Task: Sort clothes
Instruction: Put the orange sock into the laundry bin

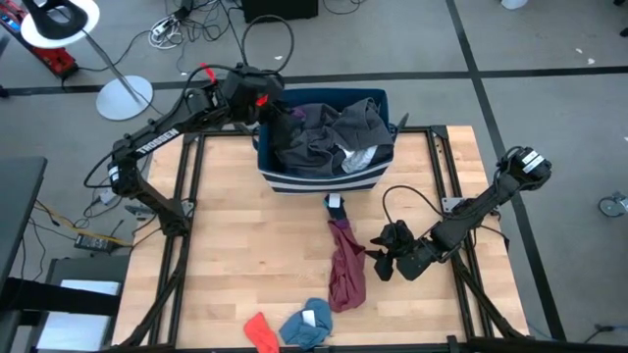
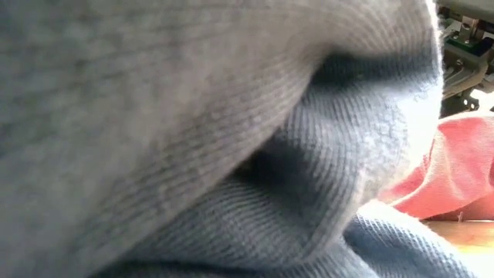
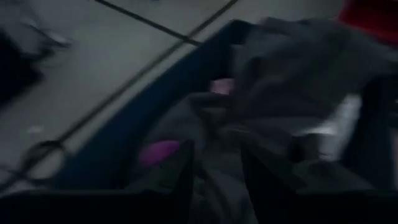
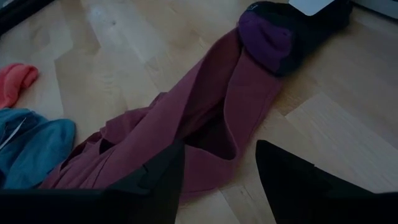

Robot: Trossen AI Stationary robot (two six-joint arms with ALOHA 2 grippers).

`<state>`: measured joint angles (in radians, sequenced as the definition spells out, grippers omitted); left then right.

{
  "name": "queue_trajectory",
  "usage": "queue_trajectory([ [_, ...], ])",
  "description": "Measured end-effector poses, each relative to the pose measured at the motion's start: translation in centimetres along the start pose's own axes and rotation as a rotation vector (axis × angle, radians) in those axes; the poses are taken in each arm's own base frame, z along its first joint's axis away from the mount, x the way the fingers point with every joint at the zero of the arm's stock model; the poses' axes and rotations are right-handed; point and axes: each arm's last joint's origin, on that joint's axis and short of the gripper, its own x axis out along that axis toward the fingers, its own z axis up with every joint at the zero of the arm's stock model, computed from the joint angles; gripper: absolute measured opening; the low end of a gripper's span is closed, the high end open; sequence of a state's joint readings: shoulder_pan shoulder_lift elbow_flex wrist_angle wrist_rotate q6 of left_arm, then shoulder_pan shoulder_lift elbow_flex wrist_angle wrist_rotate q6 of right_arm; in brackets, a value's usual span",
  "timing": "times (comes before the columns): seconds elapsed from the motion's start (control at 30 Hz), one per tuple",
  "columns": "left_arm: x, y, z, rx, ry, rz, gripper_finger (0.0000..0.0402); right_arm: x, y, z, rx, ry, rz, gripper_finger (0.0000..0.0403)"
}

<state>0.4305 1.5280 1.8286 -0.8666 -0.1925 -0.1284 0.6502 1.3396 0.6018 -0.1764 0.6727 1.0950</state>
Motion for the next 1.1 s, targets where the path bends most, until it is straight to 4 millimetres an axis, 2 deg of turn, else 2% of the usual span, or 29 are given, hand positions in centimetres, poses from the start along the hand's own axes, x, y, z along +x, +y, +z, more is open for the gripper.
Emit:
queue_trajectory([
  [0.2,-0.3,-1.6,-0.4,-0.006,0.034,-0.133,0.0136,0.0,0.0,0.0,0.001,0.0,0.001,0.0199],
  [0.43,-1.9,-6.1,-2.7,0.091,0.179,-0.23,0.0136,0.0,0.0,0.0,0.002,0.0,0.002,0.0199],
  [0.63,-4.6,-10.6,-5.5,0.171,0.307,-0.29,0.0136,0.0,0.0,0.0,0.004,0.0,0.003,0.0199],
  [0.8,-7.2,-12.6,-8.3,0.192,0.48,-0.279,0.0136,0.0,0.0,0.0,0.013,0.0,0.004,0.0199],
  [1.1,-12.5,-17.0,-12.4,0.209,0.443,-0.243,0.0136,0.0,0.1,0.0,0.018,-0.003,0.011,0.0199],
])
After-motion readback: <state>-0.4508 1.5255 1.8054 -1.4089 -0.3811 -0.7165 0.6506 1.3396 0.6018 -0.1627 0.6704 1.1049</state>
